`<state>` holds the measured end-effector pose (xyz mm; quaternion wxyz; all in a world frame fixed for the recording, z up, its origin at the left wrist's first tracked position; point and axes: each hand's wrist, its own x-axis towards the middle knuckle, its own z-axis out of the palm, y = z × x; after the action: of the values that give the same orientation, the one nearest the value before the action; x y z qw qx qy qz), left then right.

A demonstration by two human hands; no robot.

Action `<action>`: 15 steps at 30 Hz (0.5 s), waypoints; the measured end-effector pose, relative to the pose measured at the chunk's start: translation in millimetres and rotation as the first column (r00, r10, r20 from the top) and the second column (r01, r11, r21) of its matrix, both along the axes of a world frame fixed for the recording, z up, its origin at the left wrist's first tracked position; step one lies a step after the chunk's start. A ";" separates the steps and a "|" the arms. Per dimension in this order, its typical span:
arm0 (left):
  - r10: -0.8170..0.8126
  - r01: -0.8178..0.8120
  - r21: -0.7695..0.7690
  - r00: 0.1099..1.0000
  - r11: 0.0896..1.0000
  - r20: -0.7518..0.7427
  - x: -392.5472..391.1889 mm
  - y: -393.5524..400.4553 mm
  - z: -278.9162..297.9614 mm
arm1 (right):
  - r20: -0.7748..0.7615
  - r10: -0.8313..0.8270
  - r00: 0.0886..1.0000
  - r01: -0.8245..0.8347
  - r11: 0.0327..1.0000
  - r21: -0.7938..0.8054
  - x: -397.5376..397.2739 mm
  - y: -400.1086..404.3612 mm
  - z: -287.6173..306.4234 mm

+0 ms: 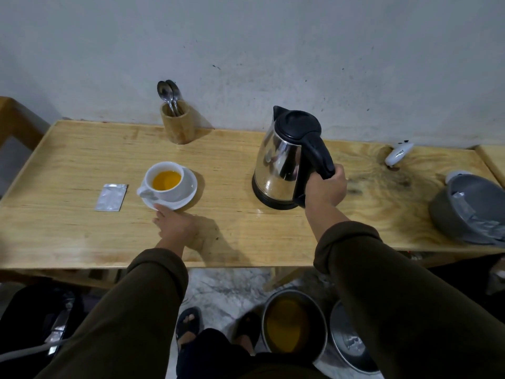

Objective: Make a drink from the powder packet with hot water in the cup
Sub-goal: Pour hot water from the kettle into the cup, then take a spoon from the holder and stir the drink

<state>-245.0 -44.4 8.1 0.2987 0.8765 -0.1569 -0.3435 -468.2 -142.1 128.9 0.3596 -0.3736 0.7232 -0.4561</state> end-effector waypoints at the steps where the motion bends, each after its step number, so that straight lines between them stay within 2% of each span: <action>1: 0.000 0.000 -0.008 1.000 1.000 0.001 0.8 1.4 0.0 | -0.001 0.004 1.000 -0.004 1.000 0.004 -0.4 -0.2 0.9; 7: 0.017 -0.022 -0.059 0.996 0.998 -0.090 14.9 12.5 5.6 | -0.013 -0.028 1.000 0.029 0.994 0.105 1.0 -3.0 2.8; 11: 0.011 -0.032 -0.102 0.979 0.994 -0.201 27.0 20.2 16.3 | -0.139 -0.058 0.989 0.099 0.945 0.310 7.6 10.8 -0.9; 15: -0.015 -0.039 -0.186 0.958 0.982 -0.285 48.6 28.0 12.0 | -0.115 -0.096 0.989 0.136 0.901 0.411 31.3 35.6 -1.7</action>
<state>-196.5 -16.4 20.1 0.4023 0.7863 -0.1388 -0.4479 -436.9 -106.5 127.2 0.3697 -0.2648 0.8407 -0.2938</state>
